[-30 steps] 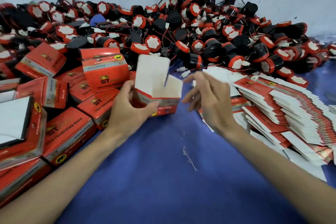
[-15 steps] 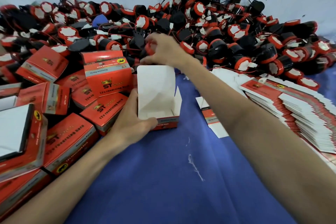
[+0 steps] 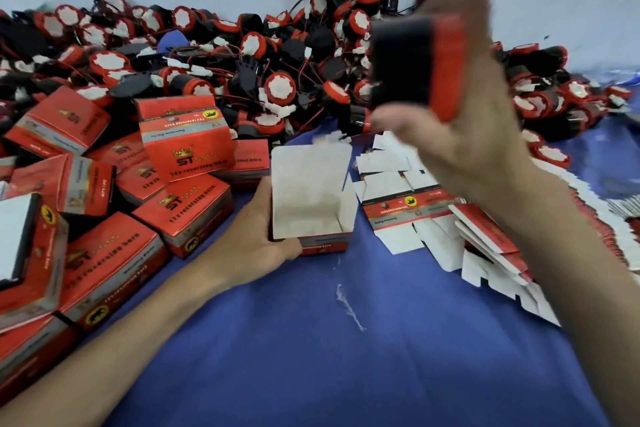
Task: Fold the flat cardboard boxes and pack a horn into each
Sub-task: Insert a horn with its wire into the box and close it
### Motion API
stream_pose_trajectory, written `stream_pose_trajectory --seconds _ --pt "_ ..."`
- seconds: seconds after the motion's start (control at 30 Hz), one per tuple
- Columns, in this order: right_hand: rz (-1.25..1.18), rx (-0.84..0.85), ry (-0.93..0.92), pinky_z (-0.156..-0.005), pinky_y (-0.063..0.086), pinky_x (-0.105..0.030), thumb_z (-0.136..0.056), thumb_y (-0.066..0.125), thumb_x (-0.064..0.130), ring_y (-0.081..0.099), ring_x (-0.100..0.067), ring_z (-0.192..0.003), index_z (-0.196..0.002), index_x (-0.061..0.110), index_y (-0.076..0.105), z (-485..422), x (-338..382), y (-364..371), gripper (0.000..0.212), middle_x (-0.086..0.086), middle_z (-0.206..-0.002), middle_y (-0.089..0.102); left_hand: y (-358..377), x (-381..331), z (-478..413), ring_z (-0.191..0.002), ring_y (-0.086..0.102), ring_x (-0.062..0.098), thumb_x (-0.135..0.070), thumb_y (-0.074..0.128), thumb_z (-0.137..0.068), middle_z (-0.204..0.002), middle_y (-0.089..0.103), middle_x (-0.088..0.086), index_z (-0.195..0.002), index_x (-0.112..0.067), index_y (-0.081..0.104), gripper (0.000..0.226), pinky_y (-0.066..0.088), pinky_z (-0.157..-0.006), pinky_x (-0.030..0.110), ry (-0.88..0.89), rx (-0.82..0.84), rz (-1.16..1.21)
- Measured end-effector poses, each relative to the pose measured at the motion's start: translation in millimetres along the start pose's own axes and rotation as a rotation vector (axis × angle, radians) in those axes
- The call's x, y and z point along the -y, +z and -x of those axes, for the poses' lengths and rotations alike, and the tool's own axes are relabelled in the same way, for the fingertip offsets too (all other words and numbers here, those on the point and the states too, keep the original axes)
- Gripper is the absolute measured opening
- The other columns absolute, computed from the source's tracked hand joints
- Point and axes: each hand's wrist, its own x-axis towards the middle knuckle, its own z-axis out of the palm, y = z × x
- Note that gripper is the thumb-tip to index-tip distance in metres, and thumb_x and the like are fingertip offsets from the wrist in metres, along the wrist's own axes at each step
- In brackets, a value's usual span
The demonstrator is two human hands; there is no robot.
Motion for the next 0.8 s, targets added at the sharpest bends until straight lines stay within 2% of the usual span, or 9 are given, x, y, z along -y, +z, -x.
stream_pose_trajectory --seconds 0.07,0.13,0.23,0.33,0.4,0.47,0.57,0.7,0.8 --pt "0.195 0.220 0.019 -0.079 0.053 -0.025 -0.077 0.058 0.061 0.060 -0.001 -0.094 -0.122 0.018 0.038 1.9 2.4 11.2 0.066 0.016 -0.111 0.058 0.3 -1.1 1.1 -0.094 0.057 -0.001 -0.018 0.058 -0.056 -0.108 0.060 -0.008 -0.124 -0.032 0.039 0.072 0.051 -0.076 0.030 -0.005 0.031 -0.057" --pt "0.478 0.435 0.054 -0.086 0.051 -0.041 -0.073 0.047 0.074 0.053 -0.014 -0.105 -0.134 0.019 0.037 6.1 -2.7 25.3 0.082 0.005 -0.122 0.055 0.0 -2.7 1.8 -0.093 0.060 0.004 -0.015 0.058 -0.056 -0.105 0.064 -0.003 -0.132 -0.024 0.041 0.079 0.053 -0.078 0.033 0.003 0.052 -0.046" --pt "0.679 0.680 0.107 -0.084 0.050 -0.040 -0.078 0.043 0.073 0.042 -0.020 -0.118 -0.144 0.024 0.023 15.6 -11.7 43.2 0.085 -0.001 -0.132 0.042 -2.9 -4.3 1.3 -0.102 0.059 0.012 -0.010 0.059 -0.055 -0.112 0.062 0.001 -0.130 -0.030 0.040 0.080 0.052 -0.088 0.042 -0.034 0.049 0.027" --pt "0.836 0.671 0.062 -0.062 0.042 -0.030 -0.081 0.043 0.072 0.044 -0.020 -0.109 -0.146 0.025 0.015 24.9 -14.2 55.4 0.085 -0.003 -0.126 0.034 -5.6 -4.0 -0.2 -0.110 0.057 0.023 -0.009 0.060 -0.054 -0.115 0.061 0.009 -0.125 -0.019 0.044 0.073 0.048 -0.094 0.050 -0.060 0.039 0.074" --pt "0.920 0.641 0.046 -0.057 0.032 -0.029 -0.084 0.037 0.072 0.047 -0.021 -0.106 -0.147 0.024 0.013 28.8 -12.0 59.1 0.083 -0.003 -0.124 0.036 -5.0 -3.5 0.0 -0.107 0.058 0.026 -0.010 0.060 -0.055 -0.113 0.061 0.013 -0.124 -0.013 0.044 0.071 0.048 -0.092 0.051 -0.066 0.033 0.070" --pt "0.937 0.624 0.023 -0.057 0.030 -0.029 -0.087 0.030 0.071 0.050 -0.021 -0.104 -0.146 0.022 0.015 31.4 -10.6 56.1 0.078 -0.002 -0.122 0.039 -3.7 -3.4 0.7 -0.102 0.058 0.021 -0.011 0.060 -0.054 -0.109 0.061 0.011 -0.123 -0.015 0.044 0.070 0.050 -0.088 0.049 -0.072 0.020 0.070" --pt "0.795 0.649 0.056 -0.062 0.035 -0.030 -0.092 0.036 0.061 0.050 -0.020 -0.095 -0.140 0.020 0.024 32.4 -10.2 47.3 0.064 0.000 -0.113 0.041 -2.0 -4.3 2.1 -0.086 0.059 0.013 -0.013 0.061 -0.054 -0.098 0.060 0.009 -0.120 -0.014 0.042 0.069 0.053 -0.078 0.046 -0.076 0.019 0.054" --pt "0.657 0.650 0.165 -0.064 0.038 -0.031 -0.085 0.028 0.066 0.048 -0.016 -0.078 -0.121 0.017 0.040 29.9 -8.0 44.4 0.061 0.002 -0.111 0.046 -2.0 -4.4 2.1 -0.091 0.059 0.014 -0.015 0.063 -0.054 -0.102 0.061 0.009 -0.122 -0.011 0.040 0.072 0.050 -0.083 0.050 -0.070 0.016 -0.006" --pt "0.716 0.545 0.237 -0.058 0.038 -0.035 -0.079 0.020 0.076 0.051 -0.022 -0.066 -0.101 0.016 0.045 29.5 -8.3 51.0 0.069 0.003 -0.098 0.046 -2.3 -4.3 2.3 -0.093 0.058 0.007 -0.017 0.063 -0.055 -0.105 0.060 0.000 -0.121 -0.014 0.041 0.070 0.051 -0.084 0.048 -0.064 0.018 -0.030"
